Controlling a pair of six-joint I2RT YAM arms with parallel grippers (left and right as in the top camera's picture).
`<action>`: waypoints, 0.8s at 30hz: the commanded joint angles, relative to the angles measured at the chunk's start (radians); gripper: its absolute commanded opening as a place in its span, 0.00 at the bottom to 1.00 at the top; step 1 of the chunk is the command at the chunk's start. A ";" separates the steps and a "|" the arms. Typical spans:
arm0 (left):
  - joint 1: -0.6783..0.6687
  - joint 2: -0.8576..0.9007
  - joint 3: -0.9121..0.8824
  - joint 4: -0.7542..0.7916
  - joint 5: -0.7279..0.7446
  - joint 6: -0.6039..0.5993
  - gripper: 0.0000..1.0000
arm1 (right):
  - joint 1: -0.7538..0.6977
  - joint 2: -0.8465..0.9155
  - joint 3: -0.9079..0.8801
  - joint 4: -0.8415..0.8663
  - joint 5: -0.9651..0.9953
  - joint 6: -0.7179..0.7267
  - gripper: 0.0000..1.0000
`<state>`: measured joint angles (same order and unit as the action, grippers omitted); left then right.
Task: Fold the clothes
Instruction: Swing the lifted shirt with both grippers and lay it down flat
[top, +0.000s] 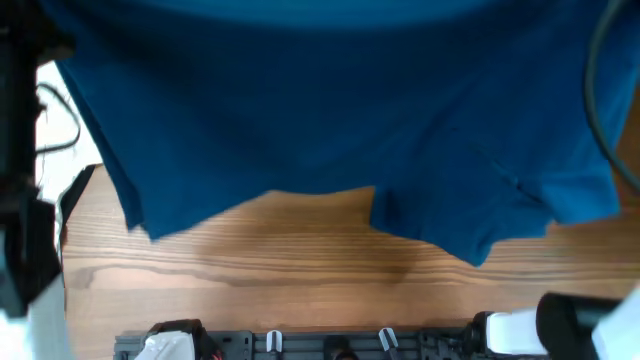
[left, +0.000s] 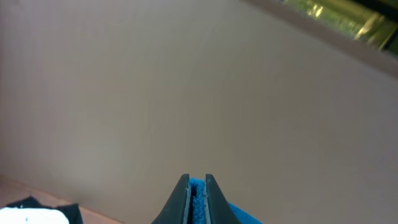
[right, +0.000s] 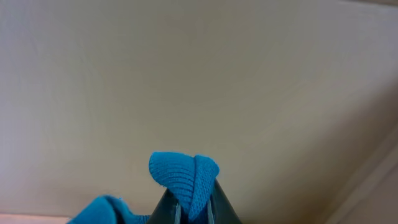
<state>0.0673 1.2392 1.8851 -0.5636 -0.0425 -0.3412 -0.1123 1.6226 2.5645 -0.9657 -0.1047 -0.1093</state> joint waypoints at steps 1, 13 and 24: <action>0.002 0.152 0.008 0.060 -0.001 0.020 0.04 | -0.004 0.153 0.010 0.100 -0.035 0.000 0.04; 0.020 0.413 0.023 0.693 -0.053 0.039 0.04 | -0.002 0.341 0.011 0.596 -0.110 0.014 0.04; 0.021 0.414 0.201 0.290 -0.044 0.047 0.04 | -0.010 0.307 0.009 0.552 -0.107 -0.009 0.04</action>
<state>0.0761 1.6585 2.0724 -0.1394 -0.0658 -0.3145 -0.1123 1.9121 2.5664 -0.3527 -0.2100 -0.1028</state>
